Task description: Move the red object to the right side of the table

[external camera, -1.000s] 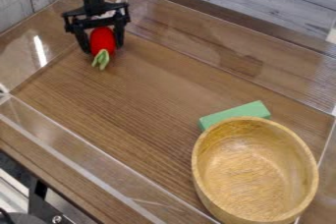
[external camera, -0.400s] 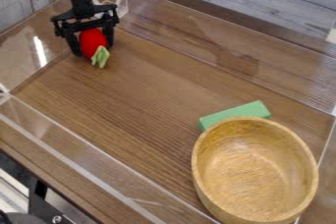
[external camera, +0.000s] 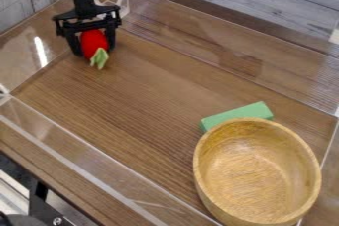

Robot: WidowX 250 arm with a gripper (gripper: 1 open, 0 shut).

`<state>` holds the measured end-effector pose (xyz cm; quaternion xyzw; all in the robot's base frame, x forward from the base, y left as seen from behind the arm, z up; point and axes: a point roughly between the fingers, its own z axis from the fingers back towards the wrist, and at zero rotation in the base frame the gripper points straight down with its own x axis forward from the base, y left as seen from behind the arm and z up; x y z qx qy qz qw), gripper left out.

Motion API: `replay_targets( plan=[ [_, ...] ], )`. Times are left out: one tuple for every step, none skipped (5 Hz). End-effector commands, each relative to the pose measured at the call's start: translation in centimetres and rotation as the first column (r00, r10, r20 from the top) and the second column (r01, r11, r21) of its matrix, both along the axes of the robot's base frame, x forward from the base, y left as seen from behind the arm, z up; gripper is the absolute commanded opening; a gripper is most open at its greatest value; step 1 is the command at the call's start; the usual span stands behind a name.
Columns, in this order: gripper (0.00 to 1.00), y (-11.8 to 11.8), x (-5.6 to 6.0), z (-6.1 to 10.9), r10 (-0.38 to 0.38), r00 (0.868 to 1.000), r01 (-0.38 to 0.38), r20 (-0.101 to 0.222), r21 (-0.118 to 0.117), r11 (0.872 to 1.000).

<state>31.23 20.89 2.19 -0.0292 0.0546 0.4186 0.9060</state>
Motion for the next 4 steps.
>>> replay_targets(
  plan=[
    [1.00,0.3,0.3,3.3,-0.038,0.997,0.034,0.068,0.058,0.998],
    [1.00,0.1,-0.1,4.1,-0.038,0.997,0.033,0.073,0.058,0.998],
    [0.00,-0.1,0.6,4.5,-0.011,0.997,0.007,0.080,0.049,0.999],
    [0.00,-1.0,1.7,6.6,0.017,0.994,-0.018,0.110,0.012,1.000]
  ],
)
